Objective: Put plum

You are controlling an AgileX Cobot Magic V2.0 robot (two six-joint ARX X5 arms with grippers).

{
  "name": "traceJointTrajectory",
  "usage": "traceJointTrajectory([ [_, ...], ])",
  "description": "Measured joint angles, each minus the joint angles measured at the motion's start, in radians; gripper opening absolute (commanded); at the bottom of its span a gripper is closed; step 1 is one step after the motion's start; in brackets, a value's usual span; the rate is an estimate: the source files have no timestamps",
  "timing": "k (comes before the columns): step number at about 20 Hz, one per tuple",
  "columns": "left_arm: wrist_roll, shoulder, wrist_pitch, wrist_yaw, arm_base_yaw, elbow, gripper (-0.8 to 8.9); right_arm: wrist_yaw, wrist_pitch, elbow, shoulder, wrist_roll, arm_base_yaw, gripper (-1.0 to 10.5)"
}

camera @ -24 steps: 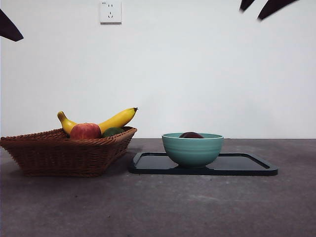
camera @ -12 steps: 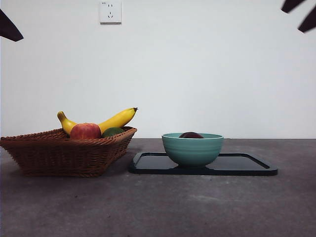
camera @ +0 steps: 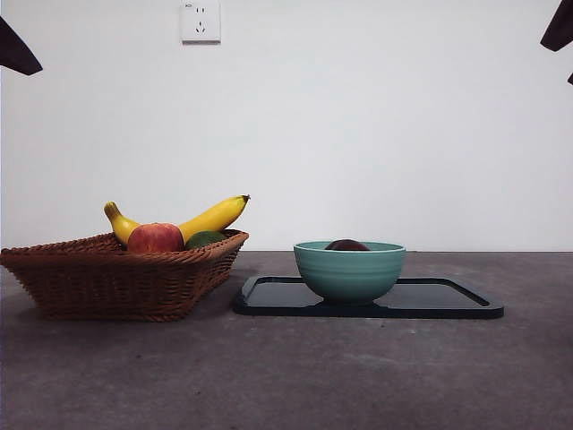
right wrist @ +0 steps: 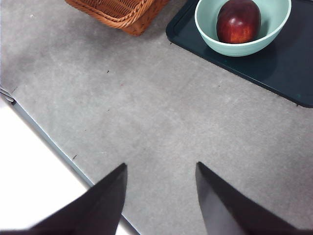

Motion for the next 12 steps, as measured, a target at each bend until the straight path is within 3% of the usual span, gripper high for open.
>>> traceJointTrajectory([
  [7,-0.001,0.000,0.011,0.000,0.000,0.000,4.05,0.000,0.000,0.000,0.000,0.000,0.000,2.2],
  [12,-0.071,0.008,0.228,0.000,-0.022,0.000,4.08,0.000,0.000,0.000,0.000,0.000,0.000,2.2],
])
